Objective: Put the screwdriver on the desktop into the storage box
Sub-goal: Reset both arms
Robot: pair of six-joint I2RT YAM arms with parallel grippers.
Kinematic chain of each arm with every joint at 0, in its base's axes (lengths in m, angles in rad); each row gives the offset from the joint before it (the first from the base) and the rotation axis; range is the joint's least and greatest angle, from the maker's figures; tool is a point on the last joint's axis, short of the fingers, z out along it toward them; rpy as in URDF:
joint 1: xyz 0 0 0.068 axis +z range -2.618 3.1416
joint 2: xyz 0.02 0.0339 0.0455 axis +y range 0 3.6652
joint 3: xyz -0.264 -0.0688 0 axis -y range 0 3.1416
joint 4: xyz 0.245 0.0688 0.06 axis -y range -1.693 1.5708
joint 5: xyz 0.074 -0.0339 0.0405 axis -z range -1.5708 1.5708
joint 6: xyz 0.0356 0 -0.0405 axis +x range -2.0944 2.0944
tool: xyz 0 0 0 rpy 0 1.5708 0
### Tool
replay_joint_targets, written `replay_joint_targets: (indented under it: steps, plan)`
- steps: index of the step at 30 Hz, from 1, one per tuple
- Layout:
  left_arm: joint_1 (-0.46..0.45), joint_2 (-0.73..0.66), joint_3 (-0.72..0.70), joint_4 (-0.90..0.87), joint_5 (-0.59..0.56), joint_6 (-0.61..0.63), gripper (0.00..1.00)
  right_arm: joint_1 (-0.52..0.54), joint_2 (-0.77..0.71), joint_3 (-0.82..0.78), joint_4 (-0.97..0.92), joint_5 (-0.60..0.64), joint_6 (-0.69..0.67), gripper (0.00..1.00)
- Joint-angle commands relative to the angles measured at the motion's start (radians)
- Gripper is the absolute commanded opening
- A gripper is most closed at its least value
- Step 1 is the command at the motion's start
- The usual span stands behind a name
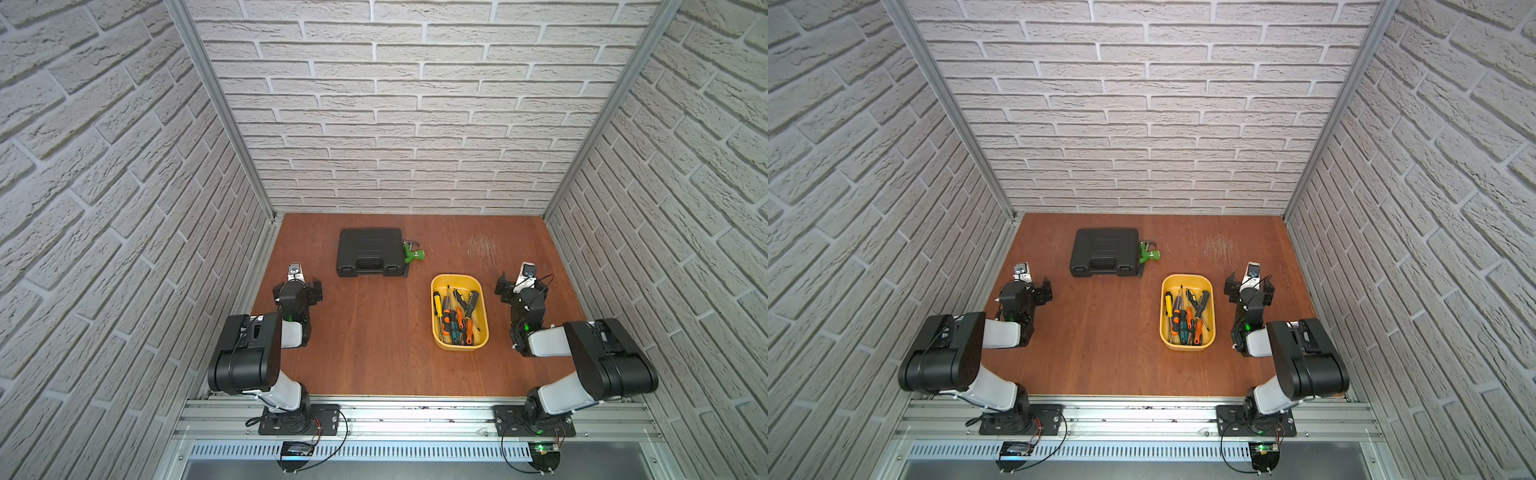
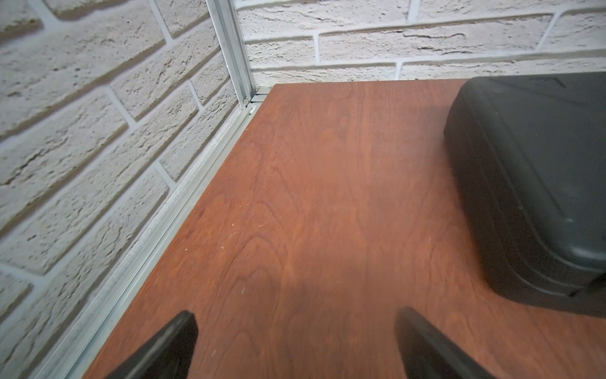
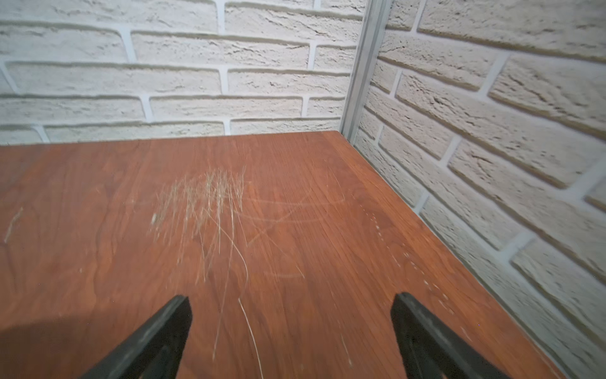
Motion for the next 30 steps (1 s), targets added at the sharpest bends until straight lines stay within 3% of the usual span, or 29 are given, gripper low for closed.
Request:
replay_joint_targets:
  steps: [1, 2, 3, 5, 6, 7, 9, 11, 13, 15, 18, 21, 25, 30]
  plan:
    - [0.0, 0.001, 0.014, 0.014, 0.009, 0.015, 0.98, -0.018, -0.299, 0.146, -0.512, -0.003, 0.051, 0.99]
    - [-0.002, -0.001, 0.015, 0.012, 0.01, 0.014, 0.98, -0.032, -0.281, 0.163, -0.582, 0.006, 0.082, 0.99]
    - [-0.004, 0.003, 0.014, 0.019, 0.003, 0.016, 0.98, -0.032, -0.236, 0.109, -0.469, -0.018, 0.057, 0.99]
    - [-0.015, 0.004, 0.017, 0.018, -0.015, 0.025, 0.98, -0.041, -0.019, -0.012, -0.022, -0.093, 0.061, 0.99]
    - [-0.028, 0.004, 0.017, 0.018, -0.032, 0.034, 0.98, -0.036, 0.151, -0.02, 0.208, -0.231, -0.001, 0.99]
    - [-0.034, 0.006, 0.016, 0.026, -0.042, 0.041, 0.98, -0.007, 0.236, -0.012, 0.326, -0.279, -0.071, 0.99]
    - [-0.034, 0.004, 0.016, 0.018, -0.036, 0.04, 0.98, -0.013, 0.055, 0.046, -0.069, -0.274, -0.047, 0.99]
    - [-0.045, 0.006, 0.011, 0.034, -0.054, 0.047, 0.98, -0.039, 0.201, 0.033, 0.185, -0.359, -0.047, 0.99]
    - [-0.041, 0.006, 0.015, 0.026, -0.045, 0.046, 0.98, -0.04, 0.08, 0.1, -0.135, -0.307, -0.028, 0.99]
    - [-0.03, 0.003, 0.018, 0.014, -0.018, 0.04, 0.98, -0.037, 0.156, 0.09, -0.001, -0.233, -0.01, 0.99]
    - [-0.018, 0.001, 0.024, 0.003, 0.008, 0.035, 0.98, -0.03, 0.096, 0.051, -0.019, -0.179, 0.007, 0.99]
    - [-0.019, 0.003, 0.023, 0.005, 0.004, 0.035, 0.98, -0.02, 0.149, 0.046, 0.075, -0.165, -0.008, 0.99]
    - [-0.019, 0.003, 0.023, 0.005, 0.004, 0.036, 0.98, -0.019, 0.112, 0.106, -0.095, -0.143, 0.008, 0.99]
    - [-0.019, 0.002, 0.023, 0.005, 0.004, 0.035, 0.98, -0.02, 0.145, 0.087, -0.006, -0.144, 0.0, 0.99]
